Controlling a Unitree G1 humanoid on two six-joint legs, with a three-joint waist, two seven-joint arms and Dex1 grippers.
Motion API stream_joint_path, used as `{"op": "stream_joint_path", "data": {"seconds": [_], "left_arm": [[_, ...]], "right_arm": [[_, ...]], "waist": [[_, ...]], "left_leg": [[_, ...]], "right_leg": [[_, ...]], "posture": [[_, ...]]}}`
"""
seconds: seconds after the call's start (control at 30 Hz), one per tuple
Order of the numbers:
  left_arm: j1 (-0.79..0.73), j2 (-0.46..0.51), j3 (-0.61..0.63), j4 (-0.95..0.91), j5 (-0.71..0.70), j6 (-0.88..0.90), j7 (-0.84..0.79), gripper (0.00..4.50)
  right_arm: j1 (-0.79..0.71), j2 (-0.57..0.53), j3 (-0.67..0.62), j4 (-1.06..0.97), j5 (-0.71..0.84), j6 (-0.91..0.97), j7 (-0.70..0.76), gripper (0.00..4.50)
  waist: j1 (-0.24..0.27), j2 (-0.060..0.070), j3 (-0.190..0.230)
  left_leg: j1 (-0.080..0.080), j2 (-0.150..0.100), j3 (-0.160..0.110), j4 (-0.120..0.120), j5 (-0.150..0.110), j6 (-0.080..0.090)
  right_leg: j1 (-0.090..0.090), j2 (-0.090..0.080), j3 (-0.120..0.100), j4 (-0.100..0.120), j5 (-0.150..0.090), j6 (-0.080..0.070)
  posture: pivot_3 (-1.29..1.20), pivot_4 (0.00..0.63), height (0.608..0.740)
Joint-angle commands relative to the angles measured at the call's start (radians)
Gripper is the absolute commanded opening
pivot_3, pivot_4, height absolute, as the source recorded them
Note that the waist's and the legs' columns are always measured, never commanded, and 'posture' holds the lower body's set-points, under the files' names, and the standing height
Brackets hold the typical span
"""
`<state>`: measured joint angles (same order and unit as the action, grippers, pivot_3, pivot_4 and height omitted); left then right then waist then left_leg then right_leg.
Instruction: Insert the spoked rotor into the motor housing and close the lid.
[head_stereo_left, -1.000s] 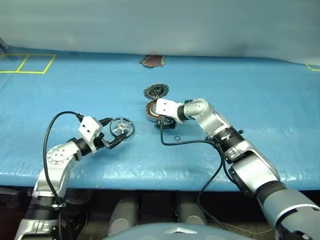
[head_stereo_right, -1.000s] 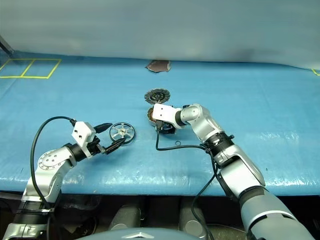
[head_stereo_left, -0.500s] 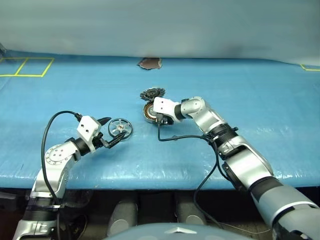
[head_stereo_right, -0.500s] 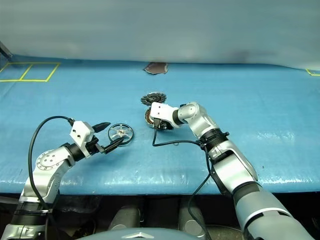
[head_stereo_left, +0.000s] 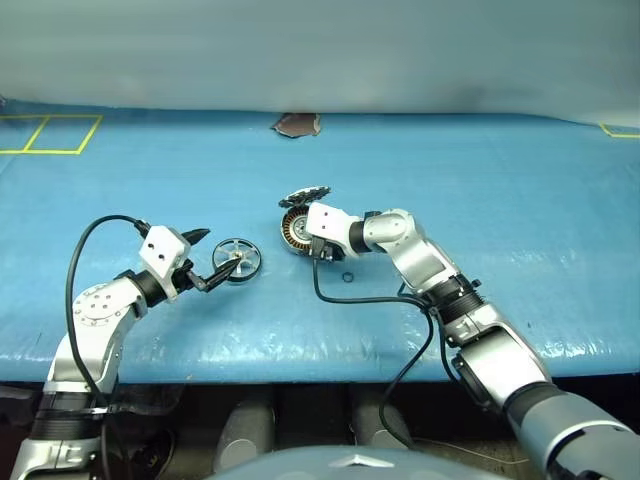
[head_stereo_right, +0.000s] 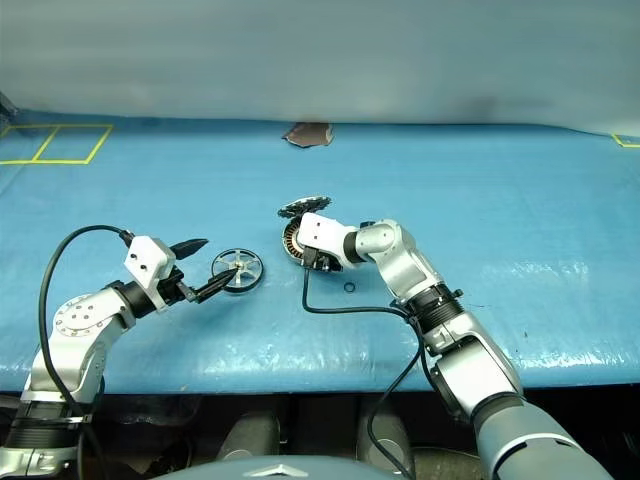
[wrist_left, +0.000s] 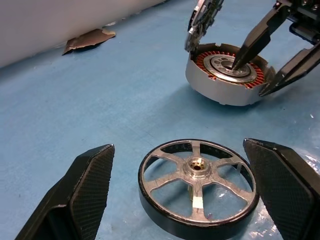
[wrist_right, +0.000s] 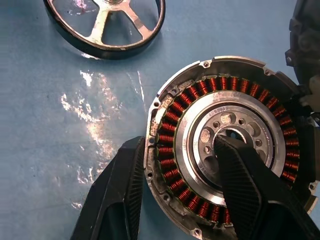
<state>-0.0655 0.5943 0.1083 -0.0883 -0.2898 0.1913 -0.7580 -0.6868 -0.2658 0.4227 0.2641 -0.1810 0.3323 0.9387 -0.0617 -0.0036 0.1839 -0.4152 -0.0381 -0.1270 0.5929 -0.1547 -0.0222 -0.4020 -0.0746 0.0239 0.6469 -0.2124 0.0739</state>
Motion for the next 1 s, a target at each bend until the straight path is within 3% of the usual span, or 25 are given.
{"op": "stream_joint_path", "data": {"seconds": [0.03,0.4,0.83,0.87,1.0], "left_arm": [[-0.021,-0.002,0.002,-0.009,-0.003,-0.007,-0.002,4.50],[0.000,-0.017,0.003,-0.011,-0.001,-0.012,-0.003,4.50],[0.001,-0.014,0.001,-0.011,0.005,-0.015,-0.003,4.50],[0.000,-0.013,0.000,-0.011,0.006,-0.015,-0.003,4.50],[-0.001,-0.013,-0.001,-0.009,0.007,-0.015,-0.005,4.50]], "right_arm": [[0.043,0.019,0.017,-0.144,0.029,0.076,0.006,2.04],[0.181,0.025,0.109,-0.354,0.026,0.268,-0.031,2.04],[0.160,0.029,0.086,-0.210,0.009,0.319,-0.160,2.04],[0.160,0.028,0.082,-0.212,0.012,0.317,-0.167,2.59],[0.174,0.040,0.040,-0.279,0.049,0.310,-0.202,3.66]], "waist": [[0.000,0.000,0.000],[0.000,-0.002,-0.001],[0.002,-0.008,-0.008],[0.004,-0.008,-0.009],[0.020,-0.007,-0.010]], "left_leg": [[0.000,0.000,0.000,0.000,0.000,0.000],[0.000,0.001,0.000,0.000,0.000,-0.001],[0.005,0.006,0.000,0.001,-0.003,-0.007],[0.005,0.006,0.000,0.001,-0.003,-0.008],[0.004,0.006,0.000,0.002,-0.003,-0.009]], "right_leg": [[0.000,0.000,0.000,0.000,0.000,0.000],[0.000,0.000,0.000,-0.001,-0.003,-0.001],[0.002,0.002,-0.004,-0.001,-0.004,-0.004],[0.002,0.002,-0.005,-0.001,-0.004,-0.004],[0.002,0.001,-0.007,-0.001,-0.004,-0.004]], "posture": [[0.00,0.150,0.740],[0.00,0.150,0.740],[0.00,0.150,0.740],[0.00,0.150,0.740],[0.00,0.150,0.740]]}}
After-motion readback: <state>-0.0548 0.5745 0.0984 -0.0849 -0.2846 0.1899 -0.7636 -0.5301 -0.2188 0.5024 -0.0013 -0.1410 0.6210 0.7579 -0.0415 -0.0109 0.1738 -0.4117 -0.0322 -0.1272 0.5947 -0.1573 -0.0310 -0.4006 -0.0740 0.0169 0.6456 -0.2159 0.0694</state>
